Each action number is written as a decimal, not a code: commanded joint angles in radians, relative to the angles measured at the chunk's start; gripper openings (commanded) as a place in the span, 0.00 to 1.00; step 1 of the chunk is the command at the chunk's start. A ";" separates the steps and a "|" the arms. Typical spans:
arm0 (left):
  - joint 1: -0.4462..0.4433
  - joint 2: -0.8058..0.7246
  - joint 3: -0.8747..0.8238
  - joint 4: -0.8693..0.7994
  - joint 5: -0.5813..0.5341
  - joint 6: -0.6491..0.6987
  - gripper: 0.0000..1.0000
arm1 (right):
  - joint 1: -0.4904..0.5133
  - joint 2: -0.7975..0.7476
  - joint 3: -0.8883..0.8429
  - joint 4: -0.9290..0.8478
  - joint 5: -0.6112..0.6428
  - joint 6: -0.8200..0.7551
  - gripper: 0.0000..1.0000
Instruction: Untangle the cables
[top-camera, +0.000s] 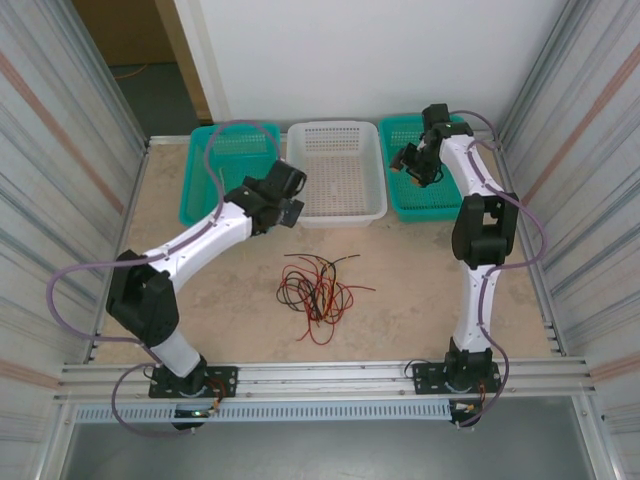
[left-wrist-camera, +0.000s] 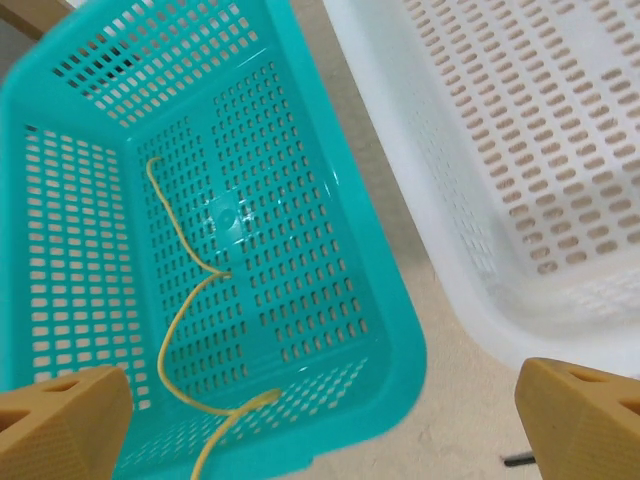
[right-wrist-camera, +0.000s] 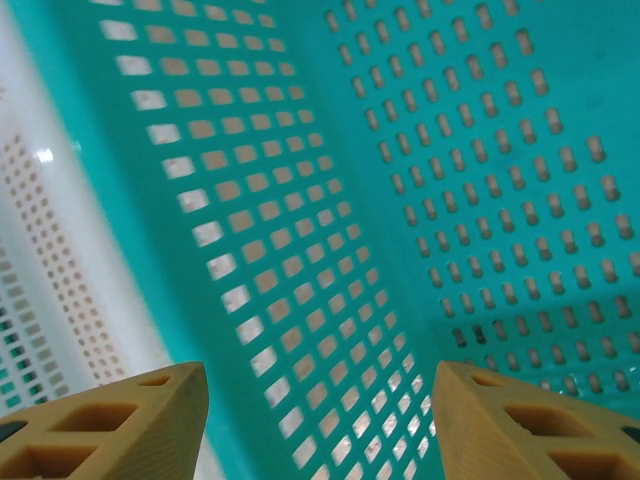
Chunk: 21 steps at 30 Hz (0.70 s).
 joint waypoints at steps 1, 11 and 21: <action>-0.040 -0.057 -0.050 0.039 -0.184 0.015 0.99 | -0.023 0.004 0.051 -0.035 -0.011 0.020 0.58; -0.234 -0.113 -0.203 0.287 -0.352 0.075 0.99 | -0.009 0.125 0.170 -0.197 0.117 -0.035 0.50; -0.261 -0.131 -0.249 0.388 -0.430 0.101 0.98 | 0.048 0.202 0.332 -0.278 0.124 -0.077 0.49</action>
